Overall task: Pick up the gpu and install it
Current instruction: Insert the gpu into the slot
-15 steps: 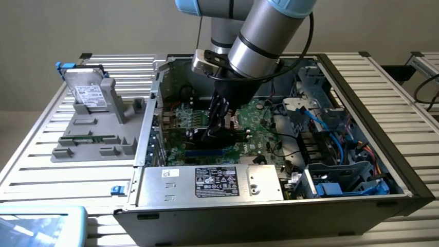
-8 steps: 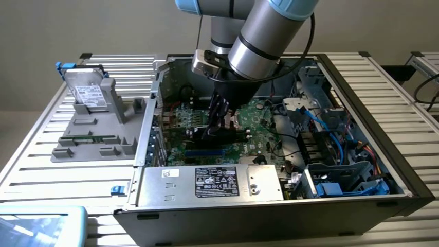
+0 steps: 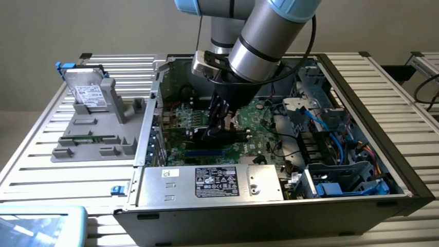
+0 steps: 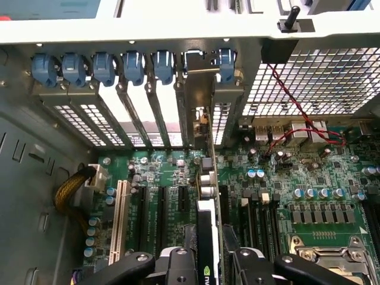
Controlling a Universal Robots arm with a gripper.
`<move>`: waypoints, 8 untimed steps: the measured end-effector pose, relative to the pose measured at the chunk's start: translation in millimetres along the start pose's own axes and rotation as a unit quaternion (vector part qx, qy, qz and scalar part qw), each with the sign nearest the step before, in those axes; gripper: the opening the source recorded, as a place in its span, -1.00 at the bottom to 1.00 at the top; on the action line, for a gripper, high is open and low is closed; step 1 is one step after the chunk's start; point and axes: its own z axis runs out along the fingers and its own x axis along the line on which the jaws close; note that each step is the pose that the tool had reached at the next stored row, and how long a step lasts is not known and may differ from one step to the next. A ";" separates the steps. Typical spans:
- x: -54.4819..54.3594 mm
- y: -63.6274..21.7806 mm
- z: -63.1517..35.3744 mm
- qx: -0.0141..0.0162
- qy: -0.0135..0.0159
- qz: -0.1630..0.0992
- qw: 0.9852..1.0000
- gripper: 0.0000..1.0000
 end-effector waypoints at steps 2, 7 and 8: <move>0.6 0.0 0.0 0.000 0.000 0.000 1.000 -0.44; 3.5 -1.4 -0.5 0.000 -0.001 0.000 1.000 -0.44; 3.8 -1.9 -0.7 0.000 -0.002 0.000 1.000 -0.44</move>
